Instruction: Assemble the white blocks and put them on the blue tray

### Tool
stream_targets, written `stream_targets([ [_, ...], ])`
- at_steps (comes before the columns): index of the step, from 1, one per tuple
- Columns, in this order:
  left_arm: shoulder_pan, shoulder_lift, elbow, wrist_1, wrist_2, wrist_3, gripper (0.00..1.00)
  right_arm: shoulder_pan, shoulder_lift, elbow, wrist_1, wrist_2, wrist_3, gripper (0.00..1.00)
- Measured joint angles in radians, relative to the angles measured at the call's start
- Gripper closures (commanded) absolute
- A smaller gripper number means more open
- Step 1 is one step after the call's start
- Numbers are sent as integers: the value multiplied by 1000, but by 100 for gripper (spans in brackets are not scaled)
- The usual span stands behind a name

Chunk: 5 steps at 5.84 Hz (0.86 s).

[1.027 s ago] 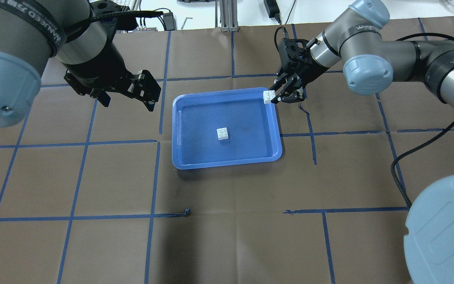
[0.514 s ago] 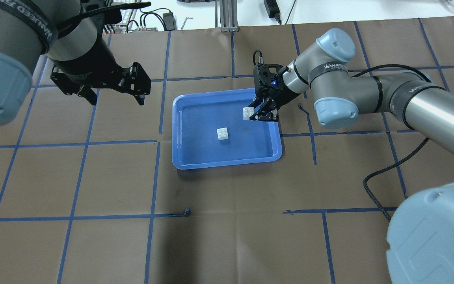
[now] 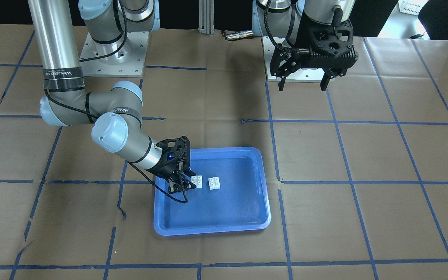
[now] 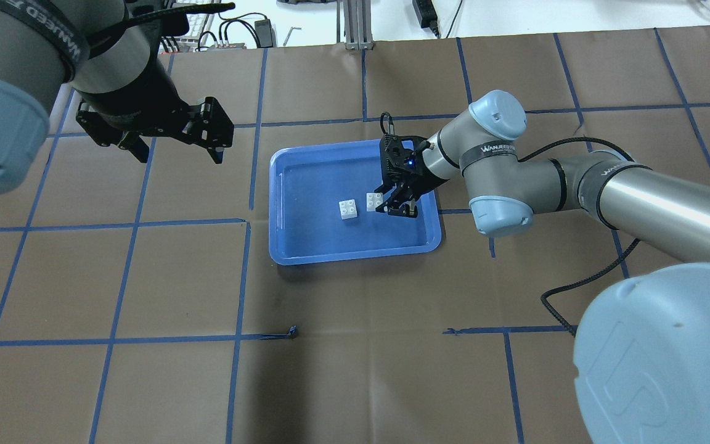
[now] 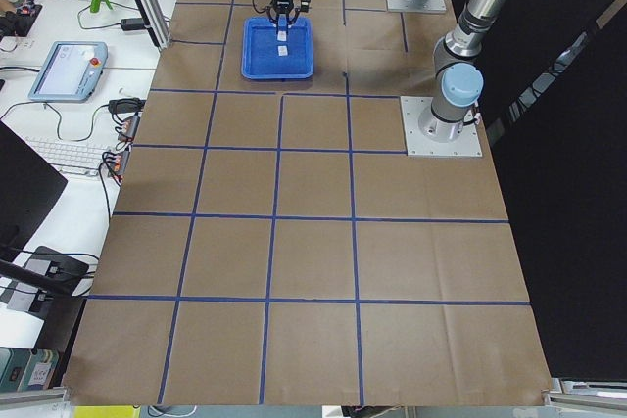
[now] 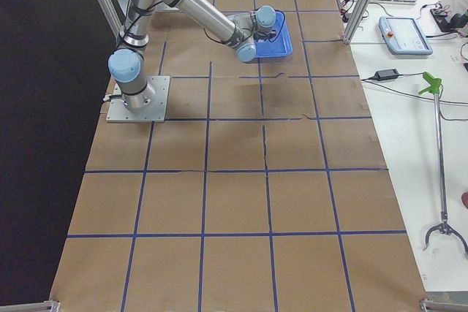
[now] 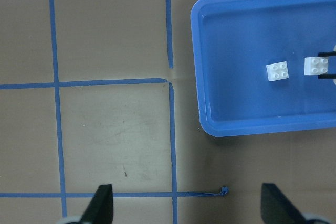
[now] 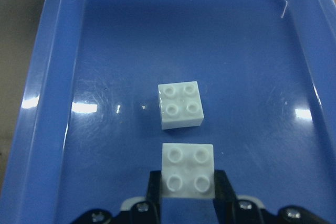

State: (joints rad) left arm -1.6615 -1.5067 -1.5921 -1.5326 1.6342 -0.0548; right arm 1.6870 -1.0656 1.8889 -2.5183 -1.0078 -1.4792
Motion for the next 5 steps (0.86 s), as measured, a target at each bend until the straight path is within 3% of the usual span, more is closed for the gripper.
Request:
stream_targets([
  [5, 30, -22, 28, -8, -5, 10, 0, 15, 31, 1, -63, 4, 52, 73],
])
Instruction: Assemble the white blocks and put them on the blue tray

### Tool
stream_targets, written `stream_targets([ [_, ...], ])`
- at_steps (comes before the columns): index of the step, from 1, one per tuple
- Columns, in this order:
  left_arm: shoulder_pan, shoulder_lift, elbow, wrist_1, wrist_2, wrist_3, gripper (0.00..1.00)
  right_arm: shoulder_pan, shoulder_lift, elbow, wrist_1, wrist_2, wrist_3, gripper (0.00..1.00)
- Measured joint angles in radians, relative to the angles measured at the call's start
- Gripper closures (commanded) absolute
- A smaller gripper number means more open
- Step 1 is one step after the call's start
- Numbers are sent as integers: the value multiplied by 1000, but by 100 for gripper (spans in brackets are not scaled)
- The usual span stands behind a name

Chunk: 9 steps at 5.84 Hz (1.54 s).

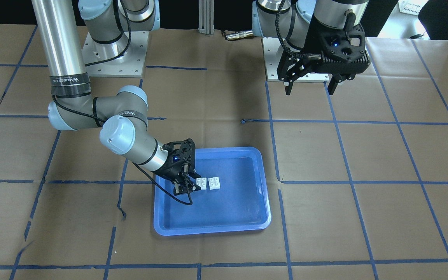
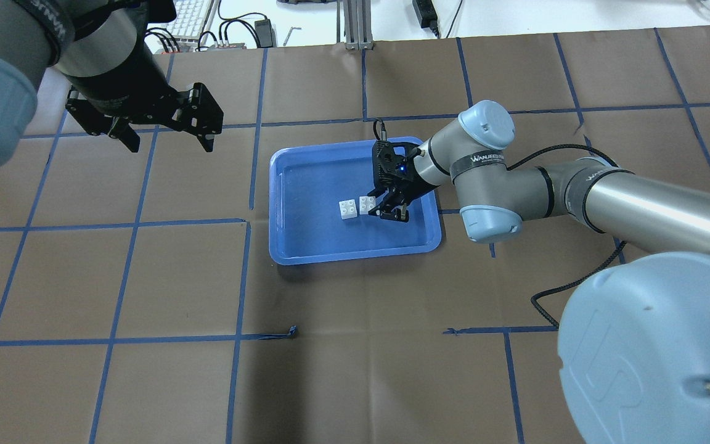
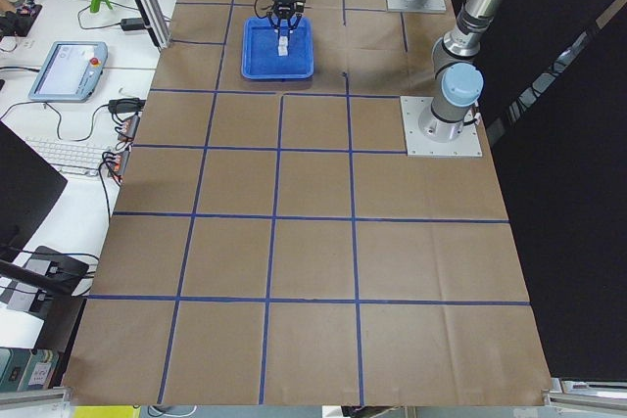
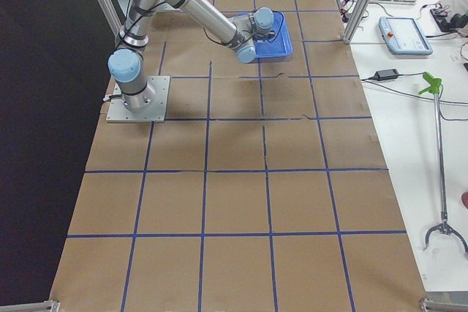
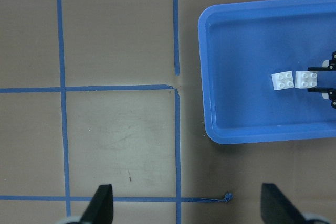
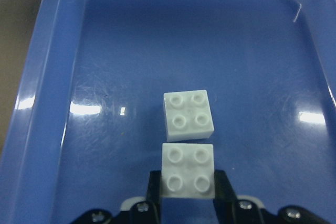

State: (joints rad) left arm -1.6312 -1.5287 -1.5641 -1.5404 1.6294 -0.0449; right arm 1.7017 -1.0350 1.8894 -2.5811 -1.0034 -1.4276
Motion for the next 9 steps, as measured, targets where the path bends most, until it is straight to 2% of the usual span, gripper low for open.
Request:
stream_targets([
  [9, -4, 10, -11, 8, 1, 0, 0, 10, 19, 0, -20, 1, 27, 73],
])
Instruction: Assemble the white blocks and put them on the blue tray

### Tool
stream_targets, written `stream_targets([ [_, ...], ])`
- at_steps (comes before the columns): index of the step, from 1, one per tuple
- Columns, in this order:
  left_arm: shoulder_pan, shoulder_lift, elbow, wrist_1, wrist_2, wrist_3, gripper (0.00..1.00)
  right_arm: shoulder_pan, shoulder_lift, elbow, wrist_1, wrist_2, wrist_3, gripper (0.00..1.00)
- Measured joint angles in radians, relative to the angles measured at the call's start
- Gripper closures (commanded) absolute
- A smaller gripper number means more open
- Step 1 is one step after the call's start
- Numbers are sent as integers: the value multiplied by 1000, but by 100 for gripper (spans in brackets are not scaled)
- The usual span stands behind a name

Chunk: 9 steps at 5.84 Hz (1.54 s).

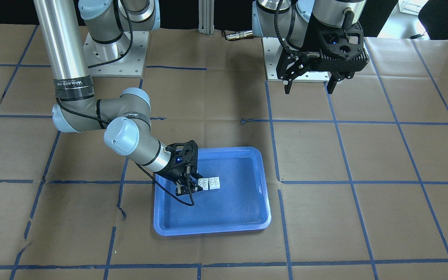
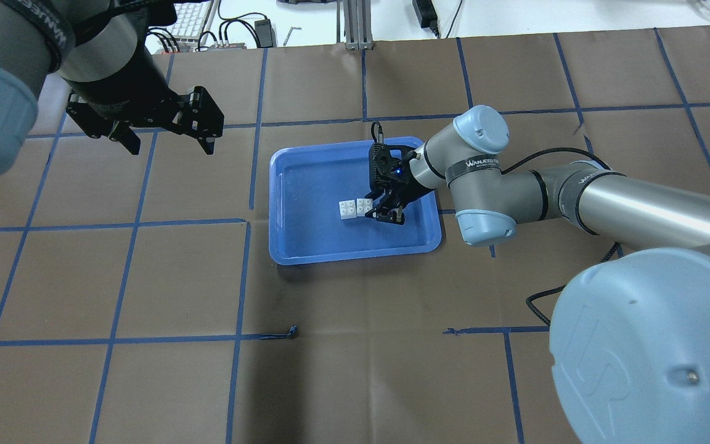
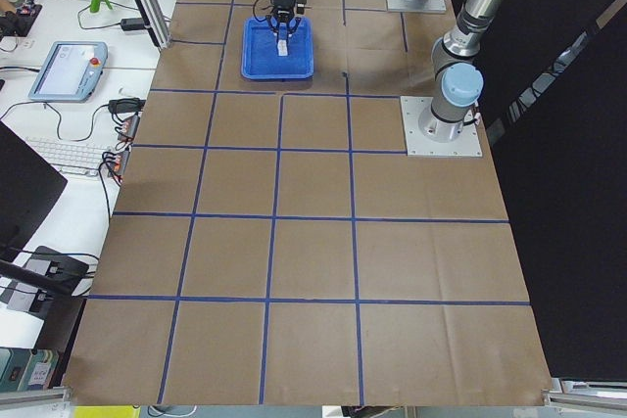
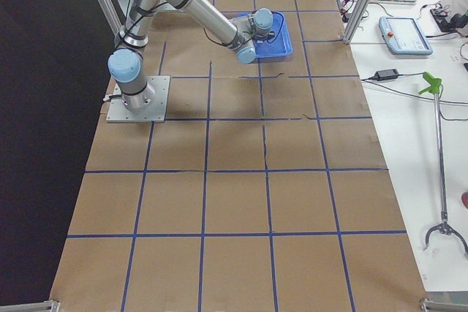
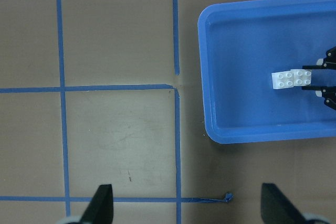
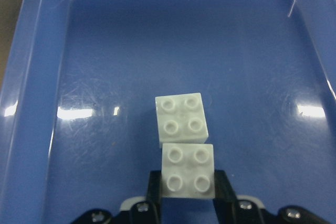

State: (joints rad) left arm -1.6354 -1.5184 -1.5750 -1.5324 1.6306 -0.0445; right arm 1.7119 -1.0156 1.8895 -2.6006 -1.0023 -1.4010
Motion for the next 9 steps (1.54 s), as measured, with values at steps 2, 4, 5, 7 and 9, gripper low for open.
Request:
stream_targets([
  [2, -1, 2, 0, 0, 0, 0, 0, 0, 0, 0, -2, 24, -1, 73],
  [4, -1, 3, 0, -1, 0, 0, 0, 0, 1, 0, -1, 28, -1, 72],
  [5, -1, 3, -1, -2, 0, 0, 0, 0, 1, 0, -1, 28, -1, 72],
  [7, -1, 4, -2, -2, 0, 0, 0, 0, 2, 0, 0, 28, -1, 72],
  [9, -1, 4, -2, -2, 0, 0, 0, 0, 2, 0, 4, 28, 0, 71],
])
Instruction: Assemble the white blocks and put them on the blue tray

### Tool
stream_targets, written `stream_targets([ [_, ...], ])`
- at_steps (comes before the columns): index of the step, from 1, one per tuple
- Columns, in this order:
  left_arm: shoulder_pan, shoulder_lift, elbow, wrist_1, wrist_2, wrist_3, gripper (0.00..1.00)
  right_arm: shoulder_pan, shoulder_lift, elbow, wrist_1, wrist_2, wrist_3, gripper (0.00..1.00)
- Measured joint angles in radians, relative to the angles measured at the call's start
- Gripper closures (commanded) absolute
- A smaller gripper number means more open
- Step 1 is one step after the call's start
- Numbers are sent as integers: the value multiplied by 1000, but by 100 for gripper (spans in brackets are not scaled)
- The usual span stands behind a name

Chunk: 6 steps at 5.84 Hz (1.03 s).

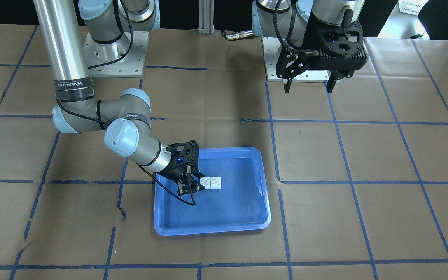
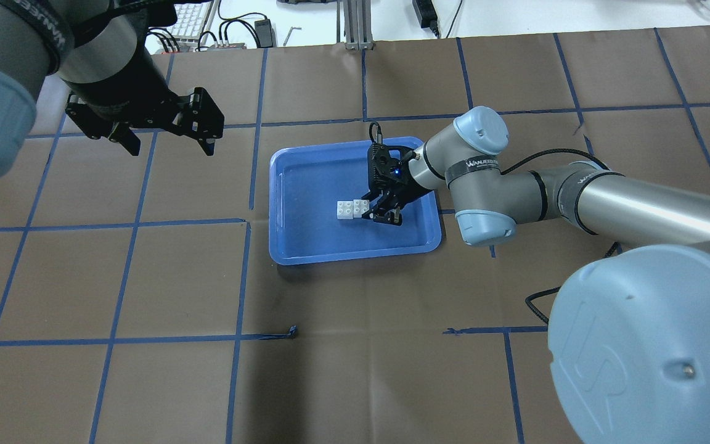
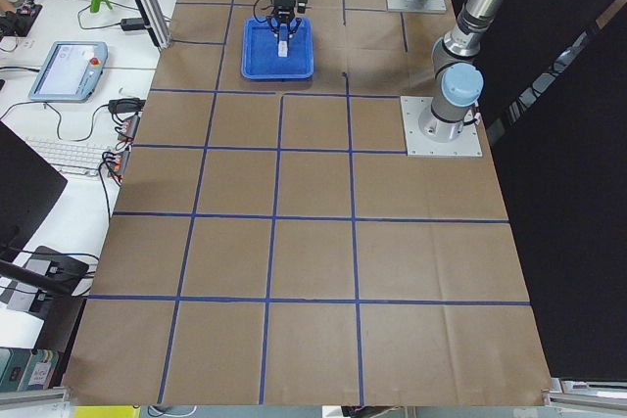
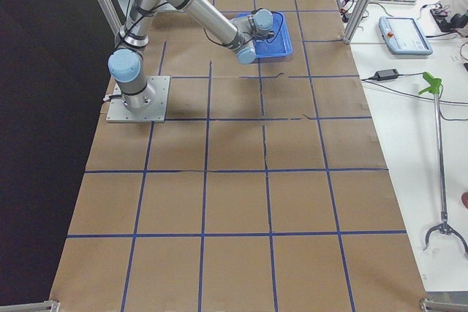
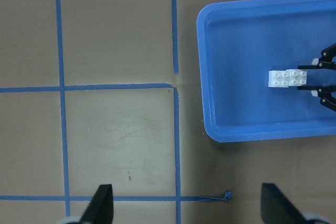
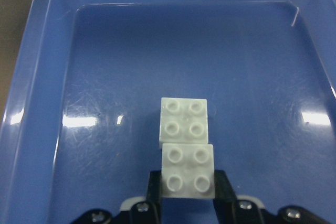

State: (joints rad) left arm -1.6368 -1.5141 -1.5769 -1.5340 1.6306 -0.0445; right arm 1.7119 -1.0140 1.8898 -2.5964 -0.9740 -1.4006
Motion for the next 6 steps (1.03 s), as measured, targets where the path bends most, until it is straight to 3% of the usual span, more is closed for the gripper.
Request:
stream_targets([
  [2, 0, 0, 0, 0, 0, 0, 0, 0, 0, 1, 5, 0, 0, 71],
  [4, 0, 0, 0, 0, 0, 0, 0, 0, 0, 1, 6, 0, 0, 52],
  [6, 0, 0, 0, 0, 0, 0, 0, 0, 0, 2, 7, 0, 0, 49],
])
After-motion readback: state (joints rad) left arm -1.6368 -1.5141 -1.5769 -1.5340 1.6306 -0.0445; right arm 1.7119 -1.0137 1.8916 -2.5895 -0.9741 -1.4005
